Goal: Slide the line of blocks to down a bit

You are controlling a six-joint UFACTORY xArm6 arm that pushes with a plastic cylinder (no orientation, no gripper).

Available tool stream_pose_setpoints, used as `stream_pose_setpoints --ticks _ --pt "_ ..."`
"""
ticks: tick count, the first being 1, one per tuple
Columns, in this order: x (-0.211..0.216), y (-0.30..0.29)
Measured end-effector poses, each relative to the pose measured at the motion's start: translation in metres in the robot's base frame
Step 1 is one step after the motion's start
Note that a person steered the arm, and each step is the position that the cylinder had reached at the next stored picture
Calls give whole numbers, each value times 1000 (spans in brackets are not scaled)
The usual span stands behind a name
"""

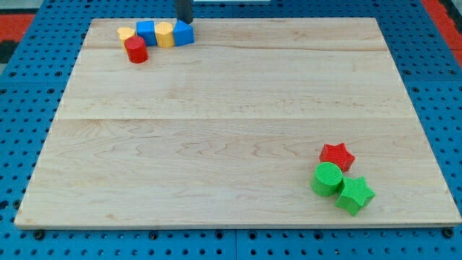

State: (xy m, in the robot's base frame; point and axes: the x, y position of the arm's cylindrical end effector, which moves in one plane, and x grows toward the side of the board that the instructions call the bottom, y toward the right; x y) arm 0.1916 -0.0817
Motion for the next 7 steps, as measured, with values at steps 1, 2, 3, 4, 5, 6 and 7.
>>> stream_pose_setpoints --ticks 1,2,3,4,5,6,7 --pt "1 8" --pt "0 8" --pt "1 9" --pt "2 9" --pt "1 10" --pt "0 10" --pt "2 11"
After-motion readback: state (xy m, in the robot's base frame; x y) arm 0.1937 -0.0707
